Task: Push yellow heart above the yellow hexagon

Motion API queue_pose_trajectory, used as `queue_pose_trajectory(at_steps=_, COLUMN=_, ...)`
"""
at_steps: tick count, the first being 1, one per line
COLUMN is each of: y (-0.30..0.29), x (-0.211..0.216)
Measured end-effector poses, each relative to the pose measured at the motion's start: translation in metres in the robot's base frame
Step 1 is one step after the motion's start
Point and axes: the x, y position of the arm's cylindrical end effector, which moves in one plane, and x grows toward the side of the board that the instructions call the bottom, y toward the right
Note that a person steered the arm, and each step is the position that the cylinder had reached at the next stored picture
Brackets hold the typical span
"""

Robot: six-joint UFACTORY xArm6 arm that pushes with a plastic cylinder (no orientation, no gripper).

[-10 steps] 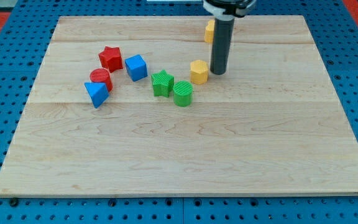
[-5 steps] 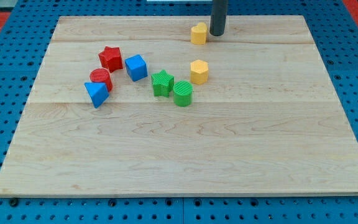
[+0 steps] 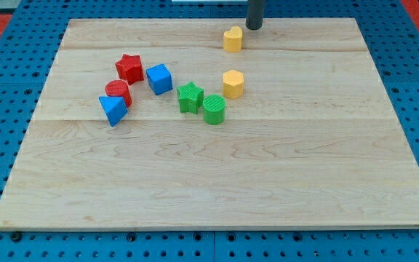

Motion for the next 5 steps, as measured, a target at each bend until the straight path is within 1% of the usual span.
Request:
queue_pose_trajectory(at_steps=1, y=-0.025, x=0.001)
queue_pose_trajectory(at_steps=2, y=-0.039, x=0.028)
queue_pose_trajectory(at_steps=3, y=-0.049, x=0.064)
queue_pose_trajectory(at_steps=4, y=-0.056, x=0.058)
queue_pose_trajectory(at_steps=5, y=-0.04, x=0.033)
